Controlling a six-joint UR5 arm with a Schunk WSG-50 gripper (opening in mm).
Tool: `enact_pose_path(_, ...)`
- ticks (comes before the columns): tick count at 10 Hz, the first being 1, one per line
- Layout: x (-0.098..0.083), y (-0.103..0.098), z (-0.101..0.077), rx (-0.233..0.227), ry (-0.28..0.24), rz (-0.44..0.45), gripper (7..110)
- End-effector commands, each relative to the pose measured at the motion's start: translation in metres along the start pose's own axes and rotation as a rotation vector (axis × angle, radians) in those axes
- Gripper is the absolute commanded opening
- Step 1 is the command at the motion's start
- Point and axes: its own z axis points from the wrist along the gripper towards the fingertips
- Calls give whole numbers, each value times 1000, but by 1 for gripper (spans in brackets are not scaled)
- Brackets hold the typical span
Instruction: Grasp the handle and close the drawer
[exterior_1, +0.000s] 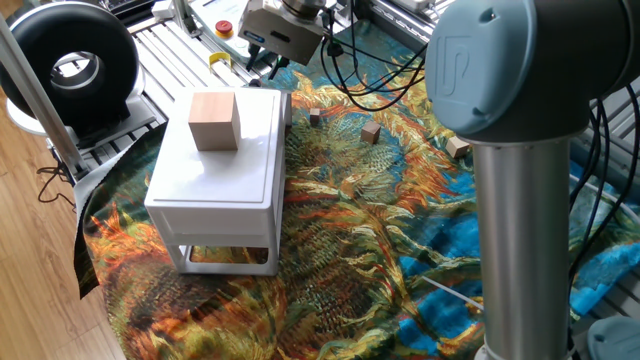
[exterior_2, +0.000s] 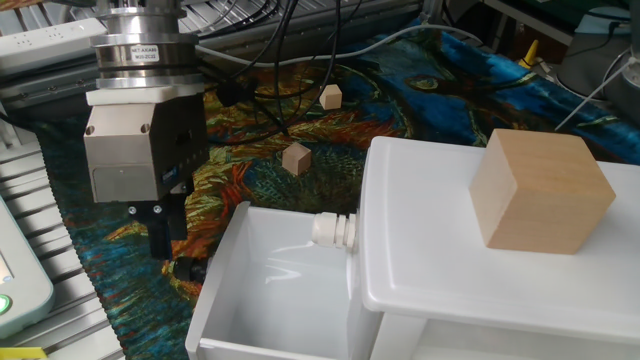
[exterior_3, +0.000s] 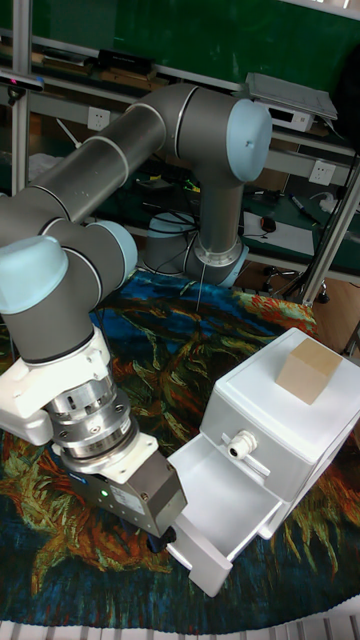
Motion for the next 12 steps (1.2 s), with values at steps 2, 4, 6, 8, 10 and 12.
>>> enact_pose_path(2,1,4,-2,-19,9,3,44)
enact_pose_path(4,3,5,-2,-23,16,-18,44)
enact_pose_path(6,11,11,-3,-48,47,-50,44)
enact_pose_path(8,13,15,-3,-65,55,-49,44)
enact_pose_path(10,12,15,-3,-63,50,-50,44)
enact_pose_path(12,12,15,-3,-62,49,-52,44)
